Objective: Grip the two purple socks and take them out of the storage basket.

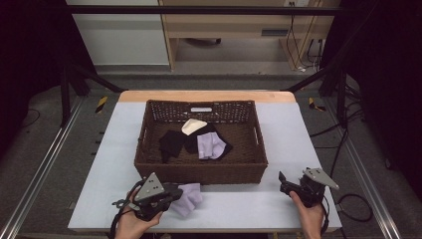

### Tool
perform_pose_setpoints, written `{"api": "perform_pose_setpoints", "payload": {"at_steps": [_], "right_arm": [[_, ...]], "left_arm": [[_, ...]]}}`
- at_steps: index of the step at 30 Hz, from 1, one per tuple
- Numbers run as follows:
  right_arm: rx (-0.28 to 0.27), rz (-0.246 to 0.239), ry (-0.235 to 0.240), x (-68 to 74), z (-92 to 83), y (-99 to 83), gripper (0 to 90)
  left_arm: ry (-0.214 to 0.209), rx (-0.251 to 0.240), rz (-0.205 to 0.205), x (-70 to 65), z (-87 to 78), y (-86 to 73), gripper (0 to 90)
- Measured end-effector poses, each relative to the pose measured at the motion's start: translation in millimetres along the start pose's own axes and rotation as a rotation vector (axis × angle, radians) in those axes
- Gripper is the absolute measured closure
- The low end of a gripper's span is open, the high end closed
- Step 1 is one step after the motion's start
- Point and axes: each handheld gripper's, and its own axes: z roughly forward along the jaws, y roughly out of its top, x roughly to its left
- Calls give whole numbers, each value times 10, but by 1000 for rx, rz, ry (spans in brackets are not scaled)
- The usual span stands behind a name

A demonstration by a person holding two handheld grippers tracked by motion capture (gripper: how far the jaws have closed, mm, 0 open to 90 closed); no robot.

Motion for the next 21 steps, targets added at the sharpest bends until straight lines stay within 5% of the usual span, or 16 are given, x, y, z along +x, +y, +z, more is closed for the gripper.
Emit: {"api": "perform_pose_setpoints", "payload": {"at_steps": [9,21], "right_arm": [[1,0,2,3,-1,1,41],[7,0,6,-5,7,3,41]], "left_arm": [[19,68,24,26,288,-130,866],[21,-115,-22,16,8,-28,629]]}}
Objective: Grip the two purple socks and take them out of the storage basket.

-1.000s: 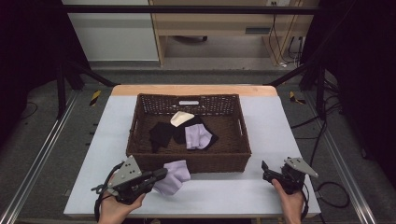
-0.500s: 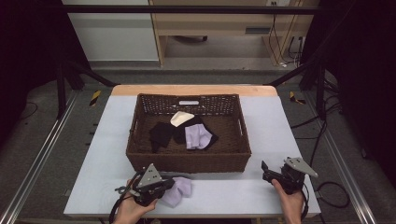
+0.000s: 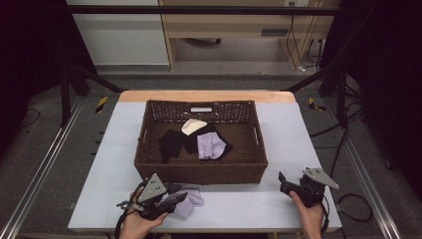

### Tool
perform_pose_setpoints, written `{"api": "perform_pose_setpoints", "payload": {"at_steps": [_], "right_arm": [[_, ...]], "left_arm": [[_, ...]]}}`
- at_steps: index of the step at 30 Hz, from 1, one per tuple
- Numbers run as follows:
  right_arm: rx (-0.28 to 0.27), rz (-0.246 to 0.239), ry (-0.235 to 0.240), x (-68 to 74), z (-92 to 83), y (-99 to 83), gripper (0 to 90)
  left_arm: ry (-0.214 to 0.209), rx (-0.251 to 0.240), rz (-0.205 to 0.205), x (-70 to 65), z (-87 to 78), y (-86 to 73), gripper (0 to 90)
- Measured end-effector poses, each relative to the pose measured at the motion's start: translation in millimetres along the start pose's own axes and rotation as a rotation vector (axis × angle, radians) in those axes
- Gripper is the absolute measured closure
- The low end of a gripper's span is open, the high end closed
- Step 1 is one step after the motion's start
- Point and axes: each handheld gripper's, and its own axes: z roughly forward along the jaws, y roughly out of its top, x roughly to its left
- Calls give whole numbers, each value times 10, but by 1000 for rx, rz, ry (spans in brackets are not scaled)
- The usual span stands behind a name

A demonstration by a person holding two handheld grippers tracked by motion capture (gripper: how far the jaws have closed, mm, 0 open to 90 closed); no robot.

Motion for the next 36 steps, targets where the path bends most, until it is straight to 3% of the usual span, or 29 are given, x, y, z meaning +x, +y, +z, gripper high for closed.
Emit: {"api": "perform_pose_setpoints", "payload": {"at_steps": [8,11,15,26,36], "right_arm": [[0,-2,1,2,1,-1,41],[0,3,-3,2,-1,-1,41],[2,0,-4,4,-2,-1,41],[-1,10,1,-6,-2,-1,41],[2,6,4,-4,-2,-1,41]], "left_arm": [[32,-99,10,21,-205,316,588],[46,-151,11,69,-287,506,578],[64,-179,5,164,-300,744,563],[121,-187,-2,396,-3,1237,528],[166,-164,2,543,328,1493,500]]}}
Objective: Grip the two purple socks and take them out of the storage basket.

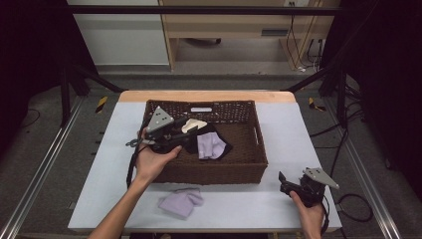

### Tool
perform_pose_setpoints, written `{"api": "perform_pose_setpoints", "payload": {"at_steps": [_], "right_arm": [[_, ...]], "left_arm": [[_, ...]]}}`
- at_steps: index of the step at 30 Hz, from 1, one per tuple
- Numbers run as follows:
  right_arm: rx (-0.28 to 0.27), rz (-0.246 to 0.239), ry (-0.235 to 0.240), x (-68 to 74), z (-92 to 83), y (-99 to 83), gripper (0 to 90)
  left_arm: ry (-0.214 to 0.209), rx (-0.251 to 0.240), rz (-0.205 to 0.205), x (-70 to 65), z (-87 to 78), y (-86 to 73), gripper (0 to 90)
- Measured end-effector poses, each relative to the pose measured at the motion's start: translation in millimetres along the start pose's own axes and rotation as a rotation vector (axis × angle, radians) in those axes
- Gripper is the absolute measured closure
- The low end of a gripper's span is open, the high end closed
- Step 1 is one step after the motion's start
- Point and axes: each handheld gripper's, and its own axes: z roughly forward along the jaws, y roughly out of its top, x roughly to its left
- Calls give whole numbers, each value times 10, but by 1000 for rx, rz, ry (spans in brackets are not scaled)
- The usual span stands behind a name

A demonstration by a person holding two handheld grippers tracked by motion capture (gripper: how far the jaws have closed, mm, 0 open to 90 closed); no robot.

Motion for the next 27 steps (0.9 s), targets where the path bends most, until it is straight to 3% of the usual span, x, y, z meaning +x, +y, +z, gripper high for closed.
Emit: {"api": "perform_pose_setpoints", "payload": {"at_steps": [13,16,20,27], "right_arm": [[1,-2,0,4,3,0,41],[2,-2,4,2,6,1,41],[1,1,4,-2,3,1,41],[2,1,6,0,5,1,41]], "left_arm": [[49,62,-9,102,536,-18,470],[53,95,-19,109,694,-87,465],[52,157,-3,101,867,-180,458],[27,234,18,65,1049,-309,446]]}}
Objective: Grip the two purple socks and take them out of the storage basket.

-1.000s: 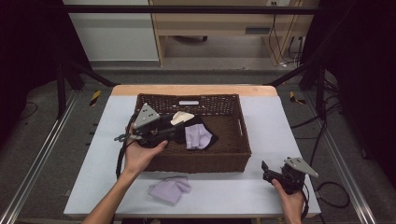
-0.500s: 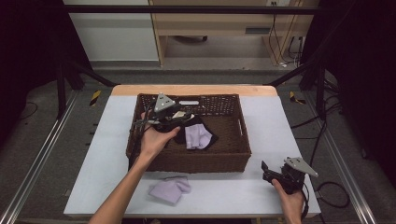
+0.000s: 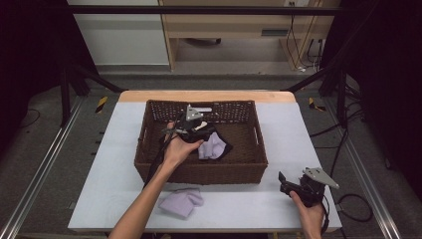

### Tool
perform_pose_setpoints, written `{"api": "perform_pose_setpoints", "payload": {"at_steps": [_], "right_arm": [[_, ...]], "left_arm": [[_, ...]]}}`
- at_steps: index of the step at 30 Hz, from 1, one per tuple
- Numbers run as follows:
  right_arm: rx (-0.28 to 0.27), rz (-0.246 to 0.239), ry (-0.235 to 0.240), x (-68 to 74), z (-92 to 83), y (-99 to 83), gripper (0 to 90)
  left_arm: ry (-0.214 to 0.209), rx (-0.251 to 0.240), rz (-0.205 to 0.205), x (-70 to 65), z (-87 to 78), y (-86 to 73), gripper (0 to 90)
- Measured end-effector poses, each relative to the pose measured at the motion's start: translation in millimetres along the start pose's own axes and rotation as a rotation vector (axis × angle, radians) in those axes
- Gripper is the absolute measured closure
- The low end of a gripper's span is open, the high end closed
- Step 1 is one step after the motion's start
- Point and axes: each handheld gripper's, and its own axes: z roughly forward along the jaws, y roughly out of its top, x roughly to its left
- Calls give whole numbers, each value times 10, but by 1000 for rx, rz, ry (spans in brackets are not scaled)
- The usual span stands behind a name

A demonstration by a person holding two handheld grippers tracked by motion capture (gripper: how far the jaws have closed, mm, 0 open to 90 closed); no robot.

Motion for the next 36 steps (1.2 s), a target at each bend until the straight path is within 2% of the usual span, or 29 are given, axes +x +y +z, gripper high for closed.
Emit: {"api": "perform_pose_setpoints", "payload": {"at_steps": [4,8,13,16,25,29,31,33,36], "right_arm": [[0,-1,-2,1,-1,0,41],[0,-5,-4,3,0,0,41],[1,-9,-7,7,2,0,41],[0,-8,-6,7,1,0,41],[-1,-12,-7,9,0,-1,41],[1,-9,-7,8,2,0,41],[0,-11,-6,8,1,0,41],[2,-11,-5,9,3,0,41],[3,-11,-5,9,1,1,41]], "left_arm": [[14,54,13,-7,105,-54,423],[0,68,13,-1,143,-90,393],[3,104,9,-6,190,-133,362],[8,131,25,-31,219,-154,343],[15,152,46,-58,286,-185,281],[20,198,74,-64,340,-209,250],[24,217,94,-63,353,-214,249],[21,226,96,-63,357,-220,262],[15,259,108,-68,359,-231,353]]}}
